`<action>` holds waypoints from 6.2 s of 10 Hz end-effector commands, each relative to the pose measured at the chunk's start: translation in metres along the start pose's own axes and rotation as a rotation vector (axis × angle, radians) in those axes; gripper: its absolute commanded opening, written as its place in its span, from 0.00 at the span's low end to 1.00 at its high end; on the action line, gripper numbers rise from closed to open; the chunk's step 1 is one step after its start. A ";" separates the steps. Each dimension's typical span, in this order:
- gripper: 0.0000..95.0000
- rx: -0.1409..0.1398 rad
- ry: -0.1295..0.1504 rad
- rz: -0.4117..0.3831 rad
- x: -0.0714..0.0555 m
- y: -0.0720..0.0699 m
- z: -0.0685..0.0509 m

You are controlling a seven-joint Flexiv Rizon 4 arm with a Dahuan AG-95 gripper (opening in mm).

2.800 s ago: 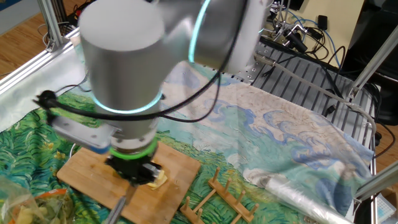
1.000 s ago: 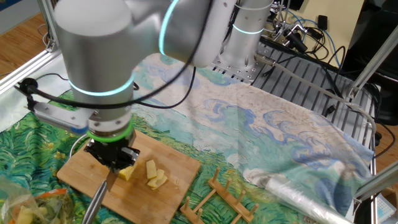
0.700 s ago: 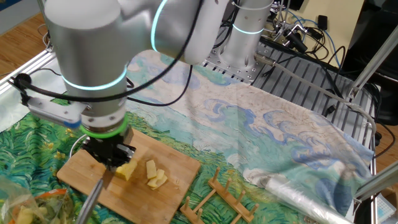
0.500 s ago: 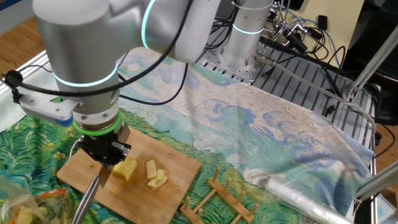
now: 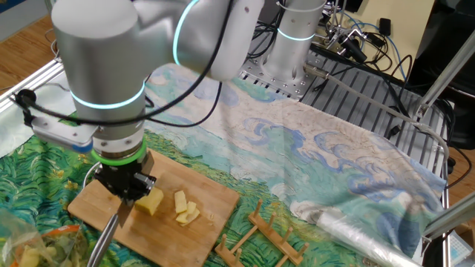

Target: Chop the potatoes

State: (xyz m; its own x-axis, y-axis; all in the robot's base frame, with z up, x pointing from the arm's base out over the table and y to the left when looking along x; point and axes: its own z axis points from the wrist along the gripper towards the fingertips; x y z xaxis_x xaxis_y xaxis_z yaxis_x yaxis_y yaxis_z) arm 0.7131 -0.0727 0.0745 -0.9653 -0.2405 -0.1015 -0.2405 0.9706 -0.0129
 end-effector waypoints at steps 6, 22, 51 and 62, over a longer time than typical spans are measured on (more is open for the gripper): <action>0.00 -0.032 0.000 0.030 0.006 0.016 0.012; 0.00 -0.022 -0.012 0.056 0.007 0.049 -0.004; 0.00 -0.018 -0.064 0.043 0.032 0.099 0.016; 0.00 -0.044 -0.057 0.091 0.033 0.083 -0.028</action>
State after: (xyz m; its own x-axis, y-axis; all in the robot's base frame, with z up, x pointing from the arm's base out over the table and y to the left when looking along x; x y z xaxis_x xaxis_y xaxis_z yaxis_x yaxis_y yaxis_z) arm 0.6588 0.0003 0.0972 -0.9764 -0.1516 -0.1535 -0.1602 0.9861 0.0449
